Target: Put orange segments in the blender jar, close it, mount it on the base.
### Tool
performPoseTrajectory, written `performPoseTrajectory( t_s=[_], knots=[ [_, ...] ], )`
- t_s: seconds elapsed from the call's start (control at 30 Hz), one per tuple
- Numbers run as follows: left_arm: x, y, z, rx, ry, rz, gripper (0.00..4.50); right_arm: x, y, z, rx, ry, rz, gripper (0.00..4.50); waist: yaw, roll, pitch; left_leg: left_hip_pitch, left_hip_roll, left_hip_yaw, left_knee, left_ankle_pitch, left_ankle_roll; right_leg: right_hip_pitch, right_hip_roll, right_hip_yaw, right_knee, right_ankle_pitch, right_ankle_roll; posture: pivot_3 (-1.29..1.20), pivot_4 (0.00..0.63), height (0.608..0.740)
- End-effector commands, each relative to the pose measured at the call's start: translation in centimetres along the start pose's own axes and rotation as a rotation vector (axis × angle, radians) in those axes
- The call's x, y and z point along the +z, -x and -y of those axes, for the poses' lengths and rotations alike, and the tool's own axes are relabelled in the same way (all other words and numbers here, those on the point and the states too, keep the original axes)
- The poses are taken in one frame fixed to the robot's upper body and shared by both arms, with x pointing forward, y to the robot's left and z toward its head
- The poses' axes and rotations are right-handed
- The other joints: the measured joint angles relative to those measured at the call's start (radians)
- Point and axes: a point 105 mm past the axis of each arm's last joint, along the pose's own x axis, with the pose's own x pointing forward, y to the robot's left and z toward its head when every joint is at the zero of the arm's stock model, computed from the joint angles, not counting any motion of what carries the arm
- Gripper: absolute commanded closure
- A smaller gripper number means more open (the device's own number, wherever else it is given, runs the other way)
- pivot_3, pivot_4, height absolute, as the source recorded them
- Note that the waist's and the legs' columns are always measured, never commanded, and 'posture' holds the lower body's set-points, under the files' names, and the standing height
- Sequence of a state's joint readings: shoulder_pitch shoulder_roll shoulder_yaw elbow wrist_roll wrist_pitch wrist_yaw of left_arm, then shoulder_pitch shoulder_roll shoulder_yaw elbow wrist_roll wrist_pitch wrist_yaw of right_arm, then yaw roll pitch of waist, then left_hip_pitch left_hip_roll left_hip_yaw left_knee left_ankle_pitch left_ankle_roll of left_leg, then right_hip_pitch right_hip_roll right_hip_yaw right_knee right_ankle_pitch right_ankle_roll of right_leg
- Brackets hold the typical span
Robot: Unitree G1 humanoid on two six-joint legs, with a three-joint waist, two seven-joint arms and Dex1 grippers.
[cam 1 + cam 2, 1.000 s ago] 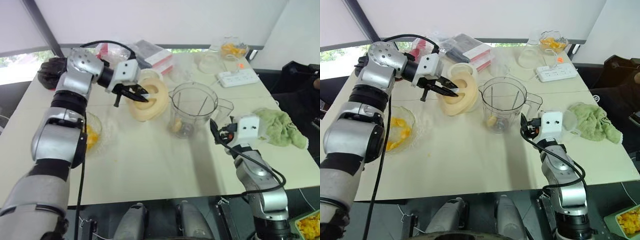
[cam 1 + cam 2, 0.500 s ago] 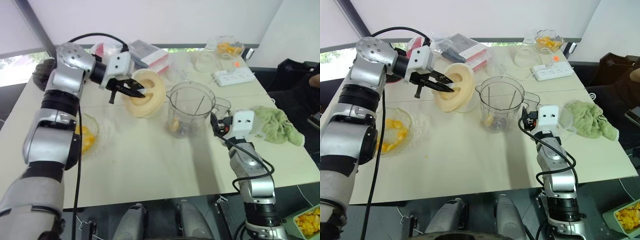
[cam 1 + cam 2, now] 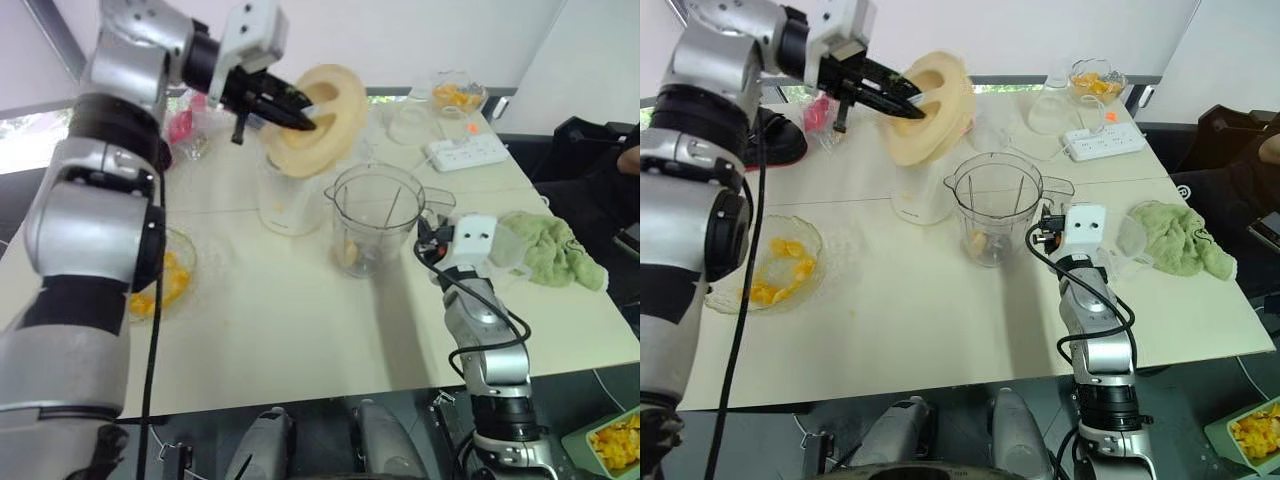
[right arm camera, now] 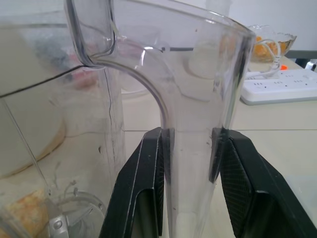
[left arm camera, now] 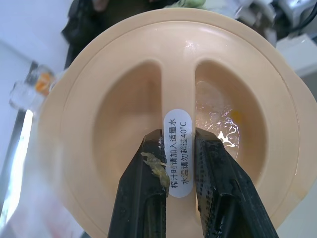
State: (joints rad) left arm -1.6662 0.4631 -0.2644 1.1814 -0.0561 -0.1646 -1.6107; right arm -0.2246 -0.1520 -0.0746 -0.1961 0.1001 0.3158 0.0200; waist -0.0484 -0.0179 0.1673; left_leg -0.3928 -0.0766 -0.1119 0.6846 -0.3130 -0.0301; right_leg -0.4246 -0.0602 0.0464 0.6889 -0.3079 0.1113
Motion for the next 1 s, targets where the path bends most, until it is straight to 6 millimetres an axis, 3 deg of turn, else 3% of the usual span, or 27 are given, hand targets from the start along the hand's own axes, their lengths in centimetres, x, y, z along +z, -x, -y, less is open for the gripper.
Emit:
performPoseTrajectory(
  t_s=[0.03, 0.3, 0.53, 1.0],
  knots=[
    [1.6, -1.0, -0.3, -0.034, -0.041, 0.000, 4.28, 1.1, -0.2, -0.8, 0.007, -0.003, 0.054, 3.07, 0.000, 0.000, 0.000, 0.000, 0.000, 0.000, 0.000, 0.000, 0.000, 0.000, 0.000, 0.000, 0.000, 0.000, 0.000, 0.00, 0.150, 0.740],
    [2.0, -5.5, 0.8, -0.165, 0.019, -0.009, 4.28, 1.6, 0.6, -1.7, 0.034, 0.013, 0.080, 3.07, -0.021, 0.000, 0.000, 0.000, 0.000, 0.000, -0.001, 0.000, 0.000, -0.002, 0.000, 0.001, 0.001, 0.000, 0.000, 0.00, 0.150, 0.740],
    [1.2, -6.7, 1.5, -0.213, 0.000, -0.066, 4.28, 1.9, 1.2, -3.3, 0.115, 0.002, 0.090, 3.07, -0.023, 0.000, 0.000, 0.000, 0.000, 0.001, -0.001, 0.000, 0.000, -0.003, 0.002, 0.003, 0.003, 0.000, 0.000, 0.00, 0.150, 0.740],
    [-1.2, -8.2, 3.1, -0.313, -0.059, -0.233, 4.28, 2.3, 2.1, -4.0, 0.130, -0.006, 0.099, 3.07, -0.020, 0.000, 0.000, 0.000, 0.000, 0.001, -0.001, 0.000, 0.000, -0.003, 0.002, 0.003, 0.003, 0.000, 0.000, 0.00, 0.150, 0.740]
  ],
)
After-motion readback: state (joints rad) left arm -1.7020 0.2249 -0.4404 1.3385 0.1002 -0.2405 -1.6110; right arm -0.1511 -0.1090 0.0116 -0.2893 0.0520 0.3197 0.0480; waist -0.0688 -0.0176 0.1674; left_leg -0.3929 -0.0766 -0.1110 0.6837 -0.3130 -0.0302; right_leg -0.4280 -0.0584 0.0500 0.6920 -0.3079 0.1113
